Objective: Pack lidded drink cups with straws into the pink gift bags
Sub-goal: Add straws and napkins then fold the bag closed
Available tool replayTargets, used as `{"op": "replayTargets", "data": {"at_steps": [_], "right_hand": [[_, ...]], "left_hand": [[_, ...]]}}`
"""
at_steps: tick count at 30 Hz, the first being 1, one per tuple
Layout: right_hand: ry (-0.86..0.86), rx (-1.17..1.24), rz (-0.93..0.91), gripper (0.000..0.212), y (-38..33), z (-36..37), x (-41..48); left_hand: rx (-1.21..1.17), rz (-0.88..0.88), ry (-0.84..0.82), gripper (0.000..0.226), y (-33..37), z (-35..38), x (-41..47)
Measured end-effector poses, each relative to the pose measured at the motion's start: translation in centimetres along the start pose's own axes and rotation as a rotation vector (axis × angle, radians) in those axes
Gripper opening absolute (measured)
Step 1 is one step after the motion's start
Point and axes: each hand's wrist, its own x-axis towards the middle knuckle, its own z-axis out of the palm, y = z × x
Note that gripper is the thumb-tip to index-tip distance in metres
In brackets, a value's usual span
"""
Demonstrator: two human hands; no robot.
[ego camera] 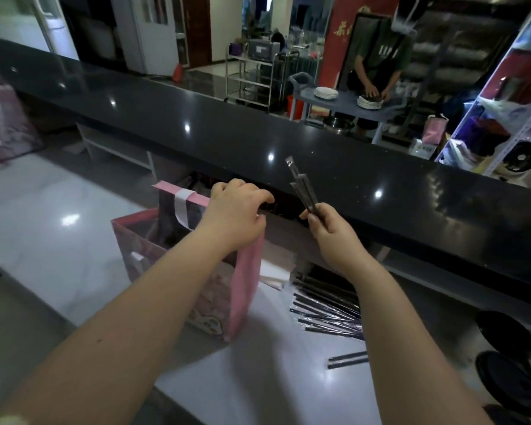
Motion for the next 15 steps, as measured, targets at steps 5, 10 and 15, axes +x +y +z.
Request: {"op": "replayTargets", "data": {"at_steps": [5, 10, 15], "right_hand": [[0.003, 0.091, -0.096, 0.017, -4.6, 4.4, 2.3], [0.024, 0.112, -0.168, 0.021, -8.9, 10.0, 4.2], [0.124, 0.150, -0.194, 0.019, -12.7, 14.1, 5.7]], "left_hand": [[-0.024, 0.019, -0.028, 0.035, -5.8, -1.4, -0.7], [-0.125, 0.059, -0.097, 0.031, -12.6, -2.5, -1.3], [-0.347, 0.169, -0.210, 0.021, -18.1, -2.9, -0.6]]}}
